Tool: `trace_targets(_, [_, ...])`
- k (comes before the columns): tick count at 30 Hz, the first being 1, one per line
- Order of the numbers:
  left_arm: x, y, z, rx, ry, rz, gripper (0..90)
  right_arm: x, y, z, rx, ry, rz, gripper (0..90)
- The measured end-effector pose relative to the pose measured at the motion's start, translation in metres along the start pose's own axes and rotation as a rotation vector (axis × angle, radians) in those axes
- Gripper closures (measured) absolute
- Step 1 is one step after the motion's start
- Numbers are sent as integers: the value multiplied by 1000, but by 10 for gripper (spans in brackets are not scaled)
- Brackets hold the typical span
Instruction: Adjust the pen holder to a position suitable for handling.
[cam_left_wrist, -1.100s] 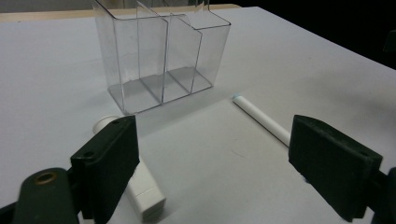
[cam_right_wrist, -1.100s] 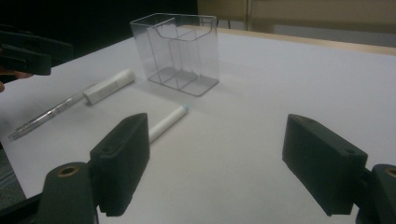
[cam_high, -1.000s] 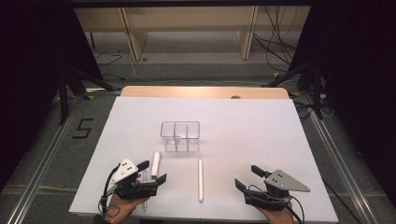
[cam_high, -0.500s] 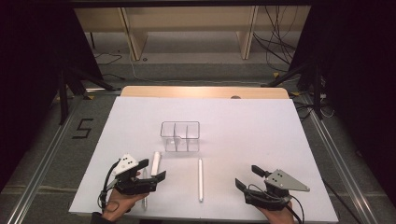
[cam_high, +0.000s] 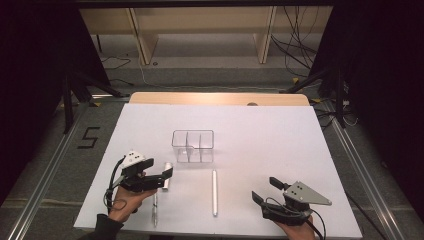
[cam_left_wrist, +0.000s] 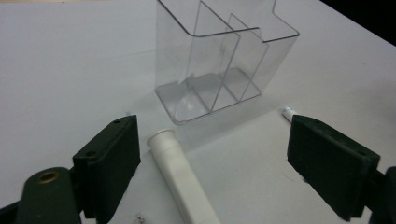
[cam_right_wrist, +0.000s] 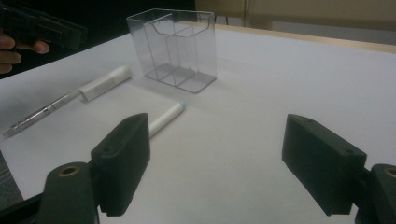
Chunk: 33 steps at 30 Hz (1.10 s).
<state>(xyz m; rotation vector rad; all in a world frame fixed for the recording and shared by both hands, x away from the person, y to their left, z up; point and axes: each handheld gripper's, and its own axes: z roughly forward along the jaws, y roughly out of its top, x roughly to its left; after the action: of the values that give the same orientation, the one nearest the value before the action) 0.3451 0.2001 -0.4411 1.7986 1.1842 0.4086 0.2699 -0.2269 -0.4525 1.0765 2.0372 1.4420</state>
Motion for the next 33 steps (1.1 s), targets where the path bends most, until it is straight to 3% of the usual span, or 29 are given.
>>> trace_targets(10, [11, 17, 10, 4, 43, -29, 249, 0, 0, 0, -1, -5, -1, 244])
trace_targets(17, [24, 24, 26, 37, 115, -53, 413, -1, 0, 0, -4, -6, 2, 246])
trace_targets(25, [35, 27, 42, 59, 156, -68, 629, 1, -1, 0, -2, -3, -1, 247])
trace_targets(33, [37, 30, 59, 63, 121, -73, 821, 0, -1, 1, -1, -4, 2, 249])
